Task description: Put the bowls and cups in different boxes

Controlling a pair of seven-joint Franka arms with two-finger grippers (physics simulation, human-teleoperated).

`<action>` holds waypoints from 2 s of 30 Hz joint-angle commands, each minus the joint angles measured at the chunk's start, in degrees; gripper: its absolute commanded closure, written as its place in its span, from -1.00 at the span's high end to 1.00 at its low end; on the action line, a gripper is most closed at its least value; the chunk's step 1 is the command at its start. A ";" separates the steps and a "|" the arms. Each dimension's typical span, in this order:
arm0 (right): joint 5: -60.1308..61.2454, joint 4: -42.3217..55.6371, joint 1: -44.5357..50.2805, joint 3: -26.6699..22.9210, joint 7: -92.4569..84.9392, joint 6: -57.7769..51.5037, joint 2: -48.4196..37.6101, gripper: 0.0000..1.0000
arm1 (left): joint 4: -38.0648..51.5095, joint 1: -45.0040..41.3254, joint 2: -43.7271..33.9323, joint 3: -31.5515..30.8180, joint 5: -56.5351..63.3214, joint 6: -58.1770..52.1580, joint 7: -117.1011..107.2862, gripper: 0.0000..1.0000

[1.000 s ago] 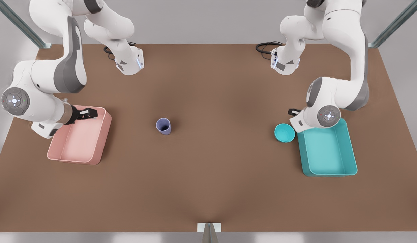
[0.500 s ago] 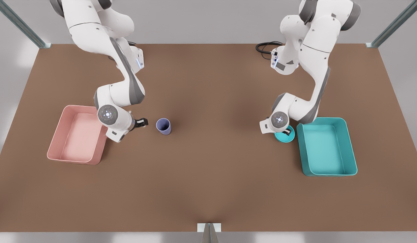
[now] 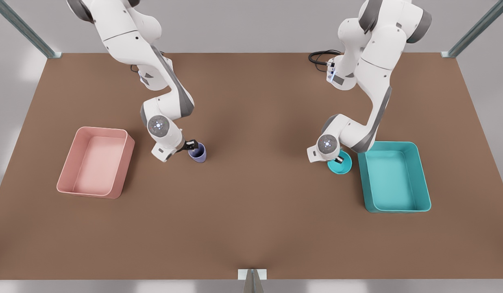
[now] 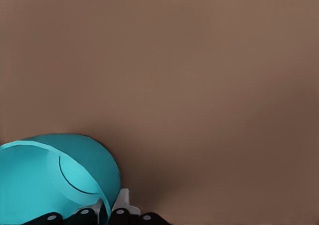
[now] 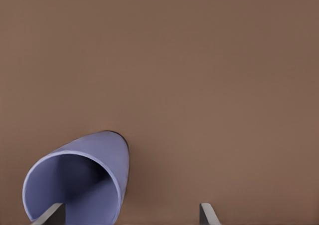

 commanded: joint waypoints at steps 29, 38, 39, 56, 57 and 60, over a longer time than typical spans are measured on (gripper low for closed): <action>-1.07 4.74 -16.65 -0.97 -25.13 -10.91 -8.04 -0.57 | 17.95 13.04 4.98 12.05 -3.10 -11.52 -2.80 1.00; -8.02 11.24 -30.46 -9.14 -44.59 -11.44 -0.49 -0.57 | 37.80 3.90 -11.56 11.88 -17.08 -47.65 -2.72 1.00; -8.02 12.04 -31.08 -9.23 -44.50 -9.60 2.41 -0.57 | 38.69 3.64 -11.56 11.88 -17.07 -47.75 -2.72 1.00; -7.14 12.04 -30.29 -7.91 -44.15 -3.53 8.84 1.00 | 40.18 4.52 -10.24 9.24 -16.90 -45.81 -2.54 1.00; -7.14 12.04 -30.29 -7.56 -44.06 -4.49 8.05 1.00 | 40.18 4.52 -10.32 9.24 -16.90 -45.90 -2.54 1.00; -6.96 12.04 -30.11 -7.12 -44.06 -10.11 4.10 1.00 | 40.53 4.25 -10.41 9.15 -16.81 -45.81 -2.63 1.00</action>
